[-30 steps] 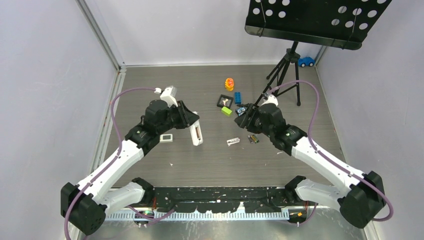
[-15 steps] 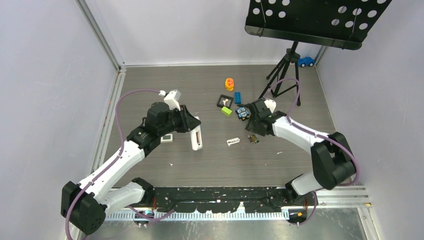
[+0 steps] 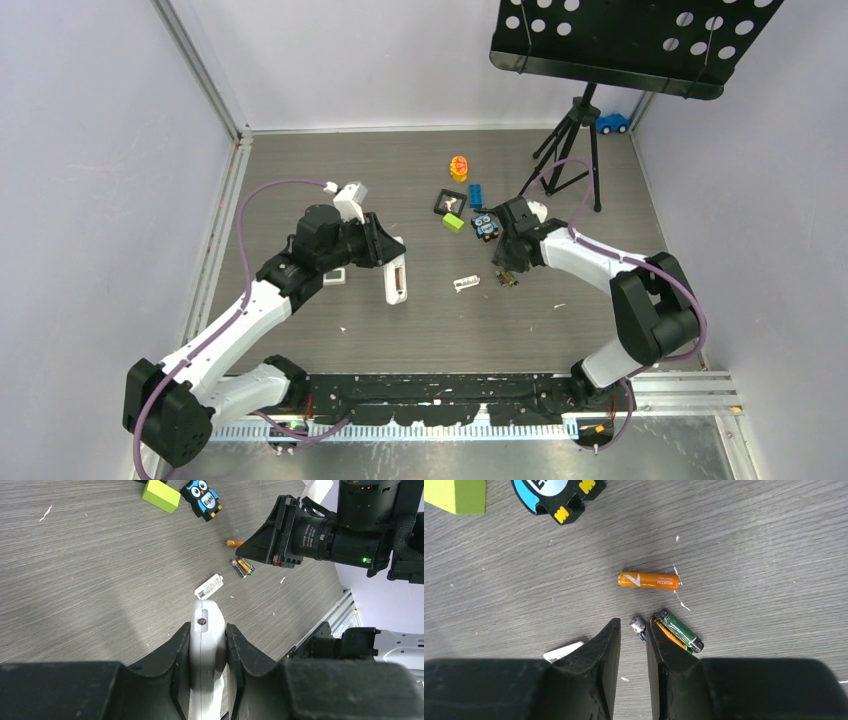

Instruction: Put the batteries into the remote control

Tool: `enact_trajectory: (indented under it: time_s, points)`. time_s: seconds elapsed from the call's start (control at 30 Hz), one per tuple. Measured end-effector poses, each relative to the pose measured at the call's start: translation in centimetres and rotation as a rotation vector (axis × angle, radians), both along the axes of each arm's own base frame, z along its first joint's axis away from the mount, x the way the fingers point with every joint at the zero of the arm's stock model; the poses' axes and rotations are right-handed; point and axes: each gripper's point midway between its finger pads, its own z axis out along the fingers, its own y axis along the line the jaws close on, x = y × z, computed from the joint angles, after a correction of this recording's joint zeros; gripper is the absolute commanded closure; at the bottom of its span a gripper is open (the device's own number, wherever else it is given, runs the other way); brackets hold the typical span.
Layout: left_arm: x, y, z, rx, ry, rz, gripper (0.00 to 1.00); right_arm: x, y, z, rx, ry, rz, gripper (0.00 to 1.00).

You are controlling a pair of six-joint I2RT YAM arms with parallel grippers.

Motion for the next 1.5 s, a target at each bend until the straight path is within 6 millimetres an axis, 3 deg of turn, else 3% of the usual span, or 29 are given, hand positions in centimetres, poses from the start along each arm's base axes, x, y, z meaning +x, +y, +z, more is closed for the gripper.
enact_trajectory:
  time_s: [0.33,0.67,0.9,1.07,1.2,1.33,1.5]
  points:
    - [-0.1,-0.1,0.0,-0.004,0.002,-0.010,1.00,-0.5,0.3,-0.2,-0.003,0.019,0.072,0.72]
    - [-0.2,-0.1,0.0,-0.005,0.003,-0.011,1.00,-1.3,0.8,-2.3,-0.018,0.087,0.122,0.74]
    - [-0.1,-0.2,-0.1,-0.002,0.007,-0.012,1.00,-1.4,1.2,-2.3,-0.046,0.080,0.161,0.75]
    - [-0.1,-0.2,-0.1,-0.002,0.006,-0.012,1.00,-1.1,1.9,-2.4,-0.084,0.076,0.202,0.91]
    - [-0.1,-0.2,-0.1,-0.001,0.006,-0.012,1.00,-1.1,2.0,-2.3,-0.104,0.068,0.209,0.96]
    - [-0.1,-0.2,-0.1,-0.002,0.006,-0.013,1.00,-1.0,1.9,-2.3,-0.116,0.061,0.205,0.80]
    - [-0.1,-0.2,-0.1,-0.002,0.006,-0.012,1.00,-1.0,1.7,-2.3,-0.126,0.064,0.206,0.69]
